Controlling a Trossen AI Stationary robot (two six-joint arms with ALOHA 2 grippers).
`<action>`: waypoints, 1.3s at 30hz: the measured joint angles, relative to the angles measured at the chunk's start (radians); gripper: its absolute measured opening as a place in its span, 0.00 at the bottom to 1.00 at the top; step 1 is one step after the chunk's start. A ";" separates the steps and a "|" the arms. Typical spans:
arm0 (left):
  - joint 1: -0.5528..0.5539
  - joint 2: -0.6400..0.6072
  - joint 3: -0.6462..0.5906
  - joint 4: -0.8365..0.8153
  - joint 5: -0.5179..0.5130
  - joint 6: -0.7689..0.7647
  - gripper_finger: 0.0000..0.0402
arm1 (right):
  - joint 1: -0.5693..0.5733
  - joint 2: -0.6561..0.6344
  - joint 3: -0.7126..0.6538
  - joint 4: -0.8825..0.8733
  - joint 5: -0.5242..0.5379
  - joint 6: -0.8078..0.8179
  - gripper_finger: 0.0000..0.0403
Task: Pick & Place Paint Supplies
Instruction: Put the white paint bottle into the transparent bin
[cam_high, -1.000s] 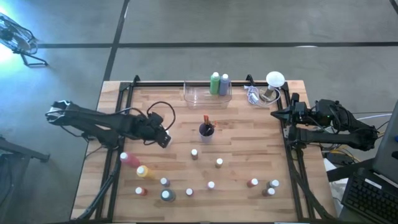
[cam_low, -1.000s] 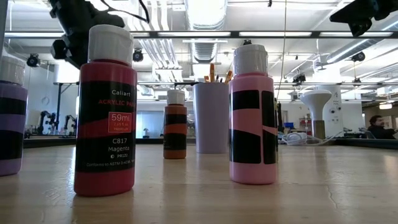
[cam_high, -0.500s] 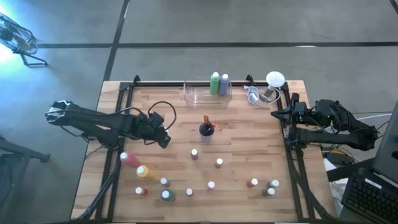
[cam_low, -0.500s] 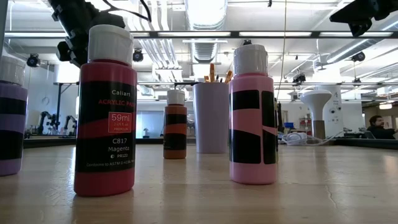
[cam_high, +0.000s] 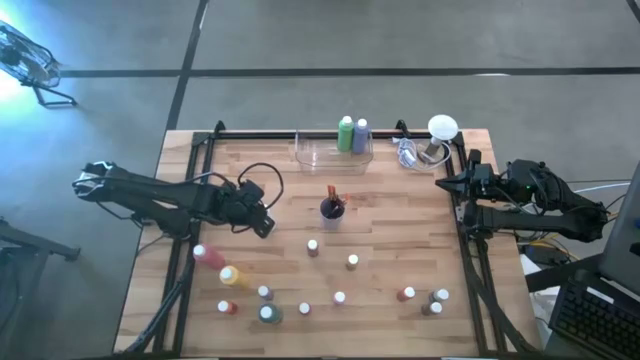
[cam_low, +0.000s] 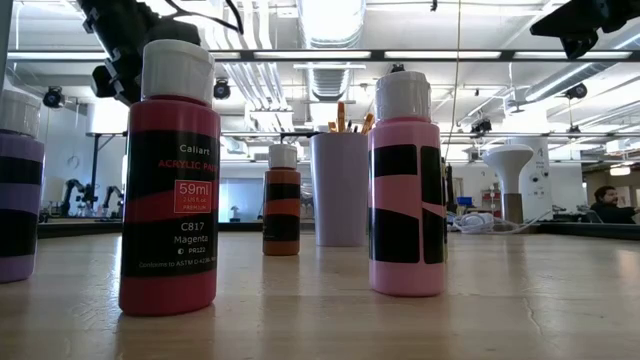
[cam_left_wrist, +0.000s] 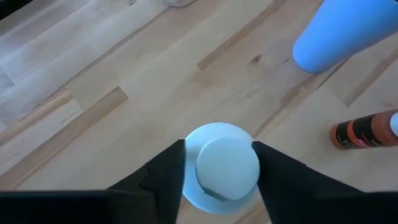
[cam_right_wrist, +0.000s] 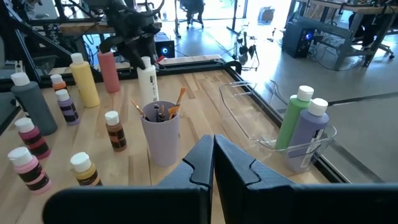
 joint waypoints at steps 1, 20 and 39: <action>0.000 0.000 0.000 0.000 0.000 0.000 0.42 | 0.000 0.000 0.000 0.000 0.000 0.000 0.02; 0.001 -0.002 0.004 0.007 0.021 -0.003 0.32 | 0.000 0.000 0.000 0.000 0.000 0.001 0.02; 0.038 -0.003 0.179 0.069 -0.077 0.142 0.32 | 0.000 0.000 0.000 0.000 0.000 0.001 0.02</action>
